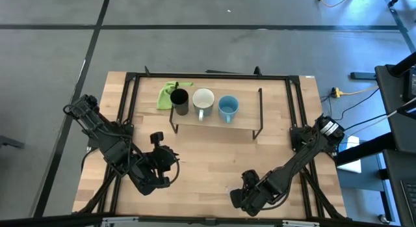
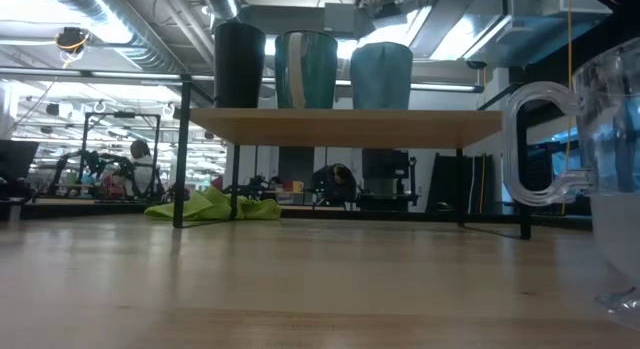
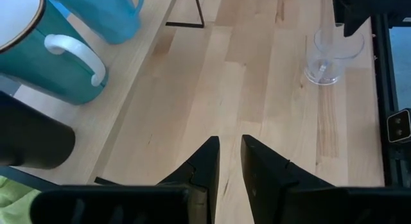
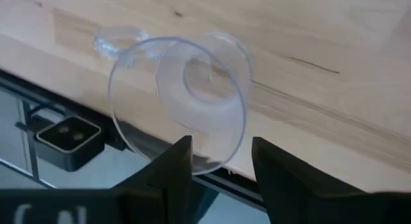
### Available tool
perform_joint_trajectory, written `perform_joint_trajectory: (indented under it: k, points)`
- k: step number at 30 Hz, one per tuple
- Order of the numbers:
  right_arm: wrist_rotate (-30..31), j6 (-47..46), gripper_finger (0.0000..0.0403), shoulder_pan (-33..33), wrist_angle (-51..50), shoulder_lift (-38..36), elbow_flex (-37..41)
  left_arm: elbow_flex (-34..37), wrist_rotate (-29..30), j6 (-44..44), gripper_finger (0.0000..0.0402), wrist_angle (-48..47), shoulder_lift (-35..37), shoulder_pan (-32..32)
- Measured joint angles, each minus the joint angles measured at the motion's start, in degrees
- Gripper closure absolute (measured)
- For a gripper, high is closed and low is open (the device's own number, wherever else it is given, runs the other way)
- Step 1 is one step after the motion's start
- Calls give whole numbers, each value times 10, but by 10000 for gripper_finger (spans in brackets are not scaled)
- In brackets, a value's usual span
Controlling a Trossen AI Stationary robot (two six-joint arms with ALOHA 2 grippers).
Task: Stack small to large cups/mugs on shelf
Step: Put the transparent mug on the shelf
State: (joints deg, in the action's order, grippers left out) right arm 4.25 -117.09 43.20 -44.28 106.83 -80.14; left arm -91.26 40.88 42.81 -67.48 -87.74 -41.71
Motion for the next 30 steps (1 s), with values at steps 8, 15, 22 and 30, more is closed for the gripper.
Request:
perform_joint_trajectory:
  k: [8, 15, 22, 30]
  points:
    - [5, -26, 240, 2, -3, 0, 0, 0, 0, -1, 343, 0, 0, -3]
    - [1, -22, 265, 2, -32, 0, 0, 0, 0, -10, 343, 0, 0, -9]
    - [-7, 4, 345, 2, -39, 0, 0, 0, 2, -10, 343, 0, 0, -9]
    - [-9, 73, 396, -2, -57, 0, 0, 0, 3, -10, 343, 0, 0, -9]
